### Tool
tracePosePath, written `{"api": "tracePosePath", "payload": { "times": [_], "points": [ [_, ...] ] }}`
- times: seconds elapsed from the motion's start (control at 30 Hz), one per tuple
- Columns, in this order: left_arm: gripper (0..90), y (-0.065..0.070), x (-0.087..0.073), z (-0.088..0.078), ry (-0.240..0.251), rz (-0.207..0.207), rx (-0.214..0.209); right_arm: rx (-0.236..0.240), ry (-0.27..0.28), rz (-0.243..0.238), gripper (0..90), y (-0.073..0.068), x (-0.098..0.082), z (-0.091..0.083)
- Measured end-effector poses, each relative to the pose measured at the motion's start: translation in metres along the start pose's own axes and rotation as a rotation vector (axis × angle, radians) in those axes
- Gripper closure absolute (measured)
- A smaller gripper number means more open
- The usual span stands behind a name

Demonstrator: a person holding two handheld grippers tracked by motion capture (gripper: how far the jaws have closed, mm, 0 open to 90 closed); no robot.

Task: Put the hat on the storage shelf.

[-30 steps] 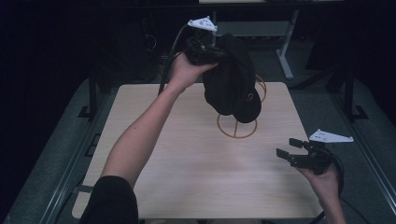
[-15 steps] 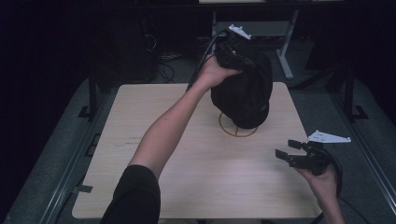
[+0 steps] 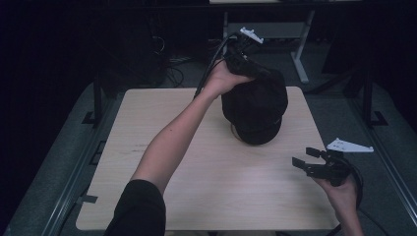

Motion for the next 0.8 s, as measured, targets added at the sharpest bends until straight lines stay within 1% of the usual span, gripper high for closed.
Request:
{"api": "tracePosePath", "payload": {
  "times": [0.07,0.17,0.27,0.37,0.47,0.53,0.57,0.6,0.67,0.73,0.77,0.8],
  "points": [
    [55.5,0.000,-0.004,-0.001,0.007,-0.006,-0.002,-0.007,0.001,0.004,19.7,0.001,-0.001,0.000],
    [53.6,-0.001,-0.009,-0.002,0.002,-0.010,0.002,-0.011,-0.003,0.009,19.4,0.003,-0.002,0.001],
    [51.9,-0.003,-0.016,-0.007,0.036,-0.034,-0.002,-0.015,-0.007,0.005,19.0,0.003,-0.003,0.003],
    [49.1,-0.003,-0.021,-0.011,0.035,-0.040,0.004,-0.020,-0.016,0.008,18.8,0.003,-0.004,0.005],
    [46.5,-0.003,-0.027,-0.016,0.043,-0.051,0.003,-0.021,-0.019,0.001,18.4,0.003,-0.005,0.008],
    [45.9,-0.003,-0.029,-0.018,0.041,-0.047,0.004,-0.026,-0.023,0.001,18.4,0.002,-0.005,0.008],
    [45.2,-0.003,-0.033,-0.021,0.039,-0.051,0.009,-0.030,-0.029,-0.006,18.4,0.001,-0.005,0.010],
    [44.6,-0.003,-0.033,-0.021,0.039,-0.051,0.009,-0.028,-0.030,-0.009,18.4,0.001,-0.006,0.010],
    [43.3,-0.002,-0.037,-0.025,0.051,-0.059,0.010,-0.029,-0.036,-0.015,18.4,0.000,-0.006,0.012],
    [42.1,0.000,-0.043,-0.031,0.054,-0.071,0.013,-0.031,-0.041,-0.017,18.4,-0.001,-0.006,0.013],
    [41.6,0.000,-0.043,-0.031,0.054,-0.071,0.013,-0.032,-0.042,-0.016,18.4,-0.001,-0.006,0.013],
    [41.3,0.002,-0.047,-0.036,0.060,-0.071,0.017,-0.036,-0.044,-0.016,18.4,-0.001,-0.007,0.014]
  ]
}}
Point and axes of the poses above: each handheld gripper's, and its own axes: z roughly forward along the jaws, x roughly out of its top, y roughly to its right, the point moved 3 cm from there along z, roughly forward along the jaws, and after that the axes turned 1 degree about y, right-handed, at the moved point
